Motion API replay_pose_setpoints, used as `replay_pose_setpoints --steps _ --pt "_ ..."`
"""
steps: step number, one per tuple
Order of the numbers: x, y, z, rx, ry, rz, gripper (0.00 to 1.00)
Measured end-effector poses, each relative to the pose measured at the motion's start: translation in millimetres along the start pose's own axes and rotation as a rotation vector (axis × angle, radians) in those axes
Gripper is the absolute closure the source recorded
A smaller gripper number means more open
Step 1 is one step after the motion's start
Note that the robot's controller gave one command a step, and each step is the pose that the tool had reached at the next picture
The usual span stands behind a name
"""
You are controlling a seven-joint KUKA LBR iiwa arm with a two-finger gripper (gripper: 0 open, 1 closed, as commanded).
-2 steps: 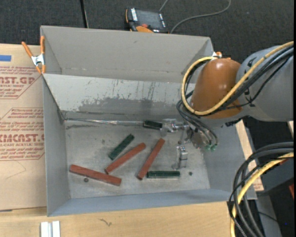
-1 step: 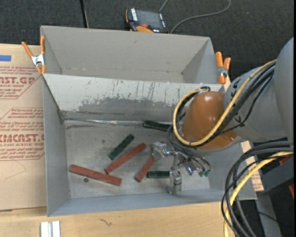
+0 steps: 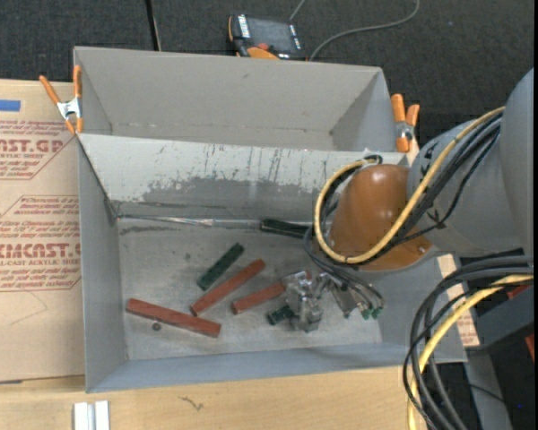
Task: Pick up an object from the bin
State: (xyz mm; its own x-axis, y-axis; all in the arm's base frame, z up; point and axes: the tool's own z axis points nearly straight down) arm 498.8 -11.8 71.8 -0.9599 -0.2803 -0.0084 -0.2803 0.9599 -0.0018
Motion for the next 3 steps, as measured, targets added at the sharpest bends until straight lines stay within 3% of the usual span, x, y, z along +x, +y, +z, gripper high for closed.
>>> replay_pose_setpoints --steps 1,2,3 --pt "1.6 0 2 -0.001 0.005 0.0 0.0" --pt "2.2 1 2 -0.002 0.008 -0.001 1.0" --pt "-20.4 4 -147 0.001 -0.002 -0.039 1.0"
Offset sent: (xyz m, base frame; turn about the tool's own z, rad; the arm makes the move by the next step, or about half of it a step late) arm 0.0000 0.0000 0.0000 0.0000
